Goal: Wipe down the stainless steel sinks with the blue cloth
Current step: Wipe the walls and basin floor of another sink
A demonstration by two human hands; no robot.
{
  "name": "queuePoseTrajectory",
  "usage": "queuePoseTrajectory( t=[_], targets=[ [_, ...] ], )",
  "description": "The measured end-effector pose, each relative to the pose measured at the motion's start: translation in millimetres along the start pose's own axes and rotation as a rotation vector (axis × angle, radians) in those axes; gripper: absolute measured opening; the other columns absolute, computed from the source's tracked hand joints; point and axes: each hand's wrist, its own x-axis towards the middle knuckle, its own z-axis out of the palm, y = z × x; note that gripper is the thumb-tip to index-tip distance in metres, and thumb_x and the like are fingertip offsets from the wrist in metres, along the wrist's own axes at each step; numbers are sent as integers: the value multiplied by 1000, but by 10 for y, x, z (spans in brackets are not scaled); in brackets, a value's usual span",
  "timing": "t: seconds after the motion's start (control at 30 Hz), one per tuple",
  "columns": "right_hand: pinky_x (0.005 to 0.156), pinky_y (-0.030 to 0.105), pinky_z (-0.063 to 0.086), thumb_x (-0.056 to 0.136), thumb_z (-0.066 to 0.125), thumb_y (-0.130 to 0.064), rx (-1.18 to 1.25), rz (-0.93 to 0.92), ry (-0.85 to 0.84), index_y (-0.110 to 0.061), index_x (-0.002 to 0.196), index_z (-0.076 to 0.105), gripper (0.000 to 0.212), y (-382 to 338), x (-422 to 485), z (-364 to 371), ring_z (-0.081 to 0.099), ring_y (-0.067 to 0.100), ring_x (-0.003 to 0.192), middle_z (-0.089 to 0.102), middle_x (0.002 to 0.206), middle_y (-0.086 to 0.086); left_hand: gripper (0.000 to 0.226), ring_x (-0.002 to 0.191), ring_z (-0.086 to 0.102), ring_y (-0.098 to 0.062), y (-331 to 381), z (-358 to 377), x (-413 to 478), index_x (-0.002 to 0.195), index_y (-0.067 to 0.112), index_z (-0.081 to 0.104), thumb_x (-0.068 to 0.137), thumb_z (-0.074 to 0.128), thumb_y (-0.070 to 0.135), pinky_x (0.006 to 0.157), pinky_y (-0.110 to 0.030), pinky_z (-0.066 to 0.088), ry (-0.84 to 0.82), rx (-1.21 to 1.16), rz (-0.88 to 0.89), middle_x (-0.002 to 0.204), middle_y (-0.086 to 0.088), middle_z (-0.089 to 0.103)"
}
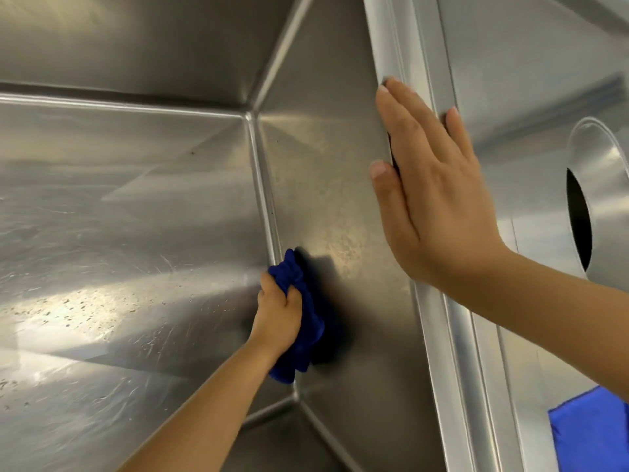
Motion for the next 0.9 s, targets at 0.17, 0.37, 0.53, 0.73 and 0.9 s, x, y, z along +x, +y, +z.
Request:
queuePoseTrajectory(
  t=[0.17, 0.37, 0.53, 0.73, 0.9],
  targets=[
    [121, 42, 9, 99, 26, -26, -7, 0, -8, -5, 150, 27, 54, 1, -3, -7, 19, 18, 146, 26, 157, 8, 24, 80, 57, -20, -26, 26, -93, 90, 29, 33, 98, 40, 8, 59, -22, 45, 14, 43, 99, 104, -11, 53],
    [120, 39, 10, 100, 29, -23, 6, -4, 25, -5, 147, 32, 50, 17, -3, -7, 24, 17, 144, 31, 155, 7, 16, 100, 55, -33, -43, -56, 153, 108, 20, 33, 97, 37, 9, 81, -38, 45, 65, 116, -35, 117, -15, 54],
    [120, 39, 12, 100, 28, -25, 75, 11, -22, -7, 147, 34, 50, -3, 3, -75, 26, 17, 143, 34, 153, 7, 12, 82, 62, -17, 518, -49, -512, 107, 24, 36, 101, 36, 13, 58, -19, 46, 73, -103, 119, 93, -4, 60],
    [117, 35, 10, 101, 27, -25, 20, -94, -1, -11, 140, 45, 45, 206, 386, -253, 34, 20, 140, 49, 143, 5, 30, 90, 54, -5, 1042, 140, -862, 91, 48, 38, 95, 42, 18, 83, -26, 46, 106, -83, 446, 99, 7, 53],
    [118, 29, 12, 101, 31, -17, 163, -48, 30, -11, 141, 45, 43, 273, 497, -55, 28, 16, 142, 44, 147, 3, 22, 74, 55, 9, 1005, 21, -557, 93, 35, 38, 99, 40, 13, 61, -5, 41, 101, -88, 359, 92, 4, 56]
  ],
)
